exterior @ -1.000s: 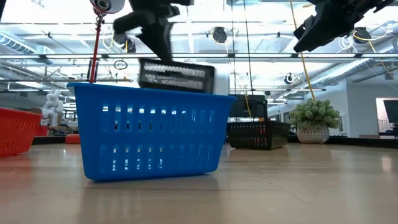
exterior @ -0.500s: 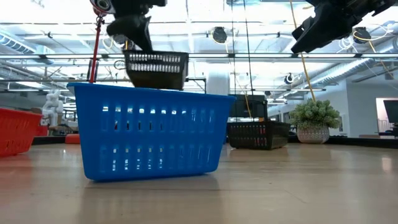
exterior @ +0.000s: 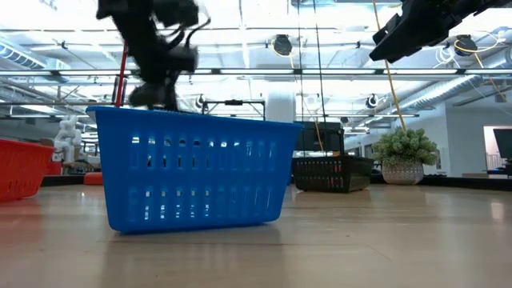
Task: Stack baskets by color
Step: Stack the bottom black bin on the top black bin
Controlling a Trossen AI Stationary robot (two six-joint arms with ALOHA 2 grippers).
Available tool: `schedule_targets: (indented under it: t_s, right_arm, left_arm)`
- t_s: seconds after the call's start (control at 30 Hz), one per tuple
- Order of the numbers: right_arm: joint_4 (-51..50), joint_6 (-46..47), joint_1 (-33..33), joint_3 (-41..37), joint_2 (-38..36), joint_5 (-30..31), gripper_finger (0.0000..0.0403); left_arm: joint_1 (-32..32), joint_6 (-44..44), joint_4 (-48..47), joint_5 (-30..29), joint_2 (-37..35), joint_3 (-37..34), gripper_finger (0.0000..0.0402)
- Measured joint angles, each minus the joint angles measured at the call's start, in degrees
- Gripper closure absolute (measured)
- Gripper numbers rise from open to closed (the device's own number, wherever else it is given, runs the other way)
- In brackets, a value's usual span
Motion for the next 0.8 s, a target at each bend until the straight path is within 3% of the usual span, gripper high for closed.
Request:
schedule_targets:
  t_s: [0.27, 0.8]
  right_arm:
    - [-0.15, -0.85, 0.00, 0.00, 0.01, -0.02, 0.0403]
    - [-0.16, -0.88, 0.00, 0.00, 0.00, -0.02, 0.0403]
  left_arm:
    - [6.26, 8.37, 13.60, 3.96, -0.07, -5.73, 0.0401]
    - [14.99, 19.40, 28.36, 11.59, 0.00, -11.45, 0.0401]
